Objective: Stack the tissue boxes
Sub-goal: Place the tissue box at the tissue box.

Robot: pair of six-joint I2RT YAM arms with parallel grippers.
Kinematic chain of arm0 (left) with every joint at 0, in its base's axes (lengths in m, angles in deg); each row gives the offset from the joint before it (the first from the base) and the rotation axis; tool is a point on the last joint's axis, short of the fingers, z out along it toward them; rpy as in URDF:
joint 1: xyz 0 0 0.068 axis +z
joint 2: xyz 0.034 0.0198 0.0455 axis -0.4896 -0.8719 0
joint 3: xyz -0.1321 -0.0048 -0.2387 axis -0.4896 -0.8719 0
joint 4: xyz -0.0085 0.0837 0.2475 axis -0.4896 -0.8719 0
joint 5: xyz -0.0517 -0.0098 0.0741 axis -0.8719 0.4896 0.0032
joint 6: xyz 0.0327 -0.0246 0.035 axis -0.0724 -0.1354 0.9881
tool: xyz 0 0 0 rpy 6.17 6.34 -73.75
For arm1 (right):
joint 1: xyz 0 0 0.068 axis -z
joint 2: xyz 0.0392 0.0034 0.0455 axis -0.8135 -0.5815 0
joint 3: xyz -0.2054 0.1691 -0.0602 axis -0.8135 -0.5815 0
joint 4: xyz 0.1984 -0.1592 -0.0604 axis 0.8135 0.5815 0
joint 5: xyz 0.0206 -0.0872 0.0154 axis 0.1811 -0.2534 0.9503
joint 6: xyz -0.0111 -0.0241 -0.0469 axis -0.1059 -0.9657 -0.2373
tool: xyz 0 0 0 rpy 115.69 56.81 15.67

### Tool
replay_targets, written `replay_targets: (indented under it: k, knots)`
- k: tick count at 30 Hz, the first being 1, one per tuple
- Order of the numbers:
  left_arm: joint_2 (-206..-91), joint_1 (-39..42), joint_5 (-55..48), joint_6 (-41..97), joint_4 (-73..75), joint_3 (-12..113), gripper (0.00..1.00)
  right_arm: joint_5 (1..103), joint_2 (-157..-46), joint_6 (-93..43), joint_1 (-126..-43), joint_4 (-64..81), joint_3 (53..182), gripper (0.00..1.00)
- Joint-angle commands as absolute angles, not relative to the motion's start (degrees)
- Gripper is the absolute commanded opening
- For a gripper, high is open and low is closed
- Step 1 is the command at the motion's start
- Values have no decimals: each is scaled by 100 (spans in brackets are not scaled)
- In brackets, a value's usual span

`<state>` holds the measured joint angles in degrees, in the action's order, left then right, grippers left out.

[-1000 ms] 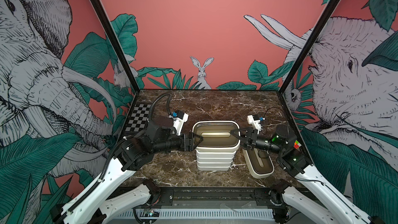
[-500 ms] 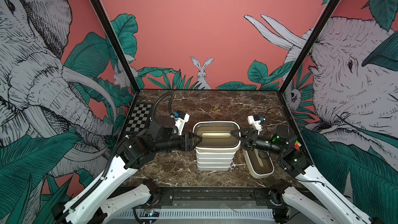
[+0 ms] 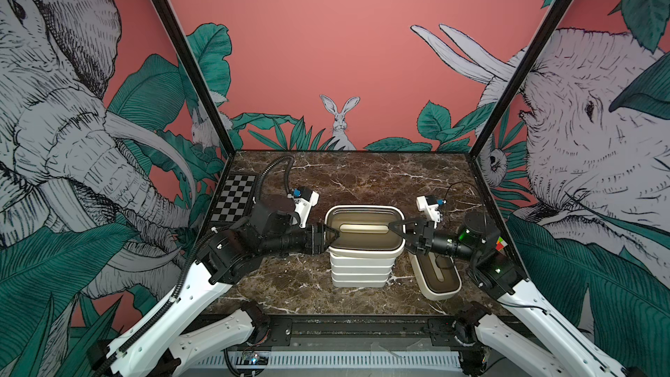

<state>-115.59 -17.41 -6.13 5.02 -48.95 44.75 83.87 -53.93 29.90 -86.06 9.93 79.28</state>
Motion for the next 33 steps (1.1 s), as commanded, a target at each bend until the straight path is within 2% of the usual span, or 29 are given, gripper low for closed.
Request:
replay_targets:
  k: [1, 14, 25, 27, 33]
  knots:
    - [-11610, -1728, -595, 591, -5105, 4524, 56, 8458, -5391, 2655, -8644, 1154, 7919, 62]
    - [-11708, -1727, -667, 602, -5041, 4542, 55, 8260, -5299, 2241, -8644, 1806, 8188, 80]
    - [-11654, -1728, -695, 595, -4989, 4479, 55, 8052, -5492, 1679, -8639, 2680, 8823, 85]
    - [-11653, -1734, -699, 604, -5006, 4471, 55, 7905, -5500, 1442, -8635, 3071, 8984, 91]
    - [-11652, -1728, -760, 618, -4928, 4420, 55, 7542, -5483, 1115, -8639, 3621, 9269, 98]
